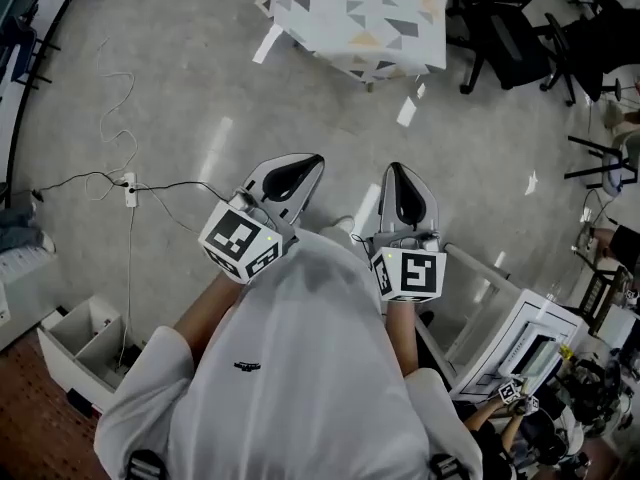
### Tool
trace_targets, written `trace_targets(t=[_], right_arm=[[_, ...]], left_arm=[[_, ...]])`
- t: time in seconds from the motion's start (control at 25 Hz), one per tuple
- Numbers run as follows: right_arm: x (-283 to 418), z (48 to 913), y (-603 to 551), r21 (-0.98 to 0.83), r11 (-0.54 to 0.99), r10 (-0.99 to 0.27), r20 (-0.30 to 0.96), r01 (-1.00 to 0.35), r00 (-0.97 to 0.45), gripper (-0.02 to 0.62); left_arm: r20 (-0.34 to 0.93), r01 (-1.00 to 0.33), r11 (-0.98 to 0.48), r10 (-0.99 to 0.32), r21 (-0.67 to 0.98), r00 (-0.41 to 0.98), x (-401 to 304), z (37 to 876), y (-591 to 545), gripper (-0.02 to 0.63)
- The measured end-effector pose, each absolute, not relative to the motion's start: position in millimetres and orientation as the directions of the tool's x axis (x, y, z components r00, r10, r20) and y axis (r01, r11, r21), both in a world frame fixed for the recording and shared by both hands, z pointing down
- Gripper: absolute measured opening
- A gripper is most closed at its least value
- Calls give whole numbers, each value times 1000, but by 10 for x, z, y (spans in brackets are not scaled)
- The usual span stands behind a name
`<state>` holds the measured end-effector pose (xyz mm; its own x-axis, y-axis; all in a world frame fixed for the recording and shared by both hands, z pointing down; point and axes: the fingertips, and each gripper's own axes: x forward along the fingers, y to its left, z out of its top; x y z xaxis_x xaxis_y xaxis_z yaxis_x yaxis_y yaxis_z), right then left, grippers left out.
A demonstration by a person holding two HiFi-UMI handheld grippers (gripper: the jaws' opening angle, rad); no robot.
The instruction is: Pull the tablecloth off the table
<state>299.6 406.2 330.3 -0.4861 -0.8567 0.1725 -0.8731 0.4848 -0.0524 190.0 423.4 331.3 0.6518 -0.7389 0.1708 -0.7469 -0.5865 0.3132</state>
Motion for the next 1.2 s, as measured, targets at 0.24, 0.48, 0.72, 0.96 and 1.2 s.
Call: trace_targets(t=[0.24, 0.48, 0.72, 0.96, 1.2], right_arm=[[2459, 3157, 3914, -45, 479, -866, 139, -877, -480, 14], [1966, 3173, 3634, -40, 442, -886, 138, -896, -444, 15], [1597, 3146, 3394, -41, 435, -891, 128, -900, -436, 23], [1391, 3238, 2985, -65, 466, -870, 150, -882, -470, 28], [1305, 3376, 2367, -83, 488, -857, 144, -869, -495, 28]], left_arm=[[141, -742, -579, -748, 338, 648, 1262, 3243, 4021, 6], [123, -759, -536, -782, 370, 611, 499, 3244, 3762, 6], [124, -767, -509, -797, 391, 591, 36, 3285, 3506, 6], [135, -767, -499, -797, 403, 589, -103, 3317, 3189, 6], [177, -788, -463, -806, 406, 565, -166, 3438, 2694, 6]])
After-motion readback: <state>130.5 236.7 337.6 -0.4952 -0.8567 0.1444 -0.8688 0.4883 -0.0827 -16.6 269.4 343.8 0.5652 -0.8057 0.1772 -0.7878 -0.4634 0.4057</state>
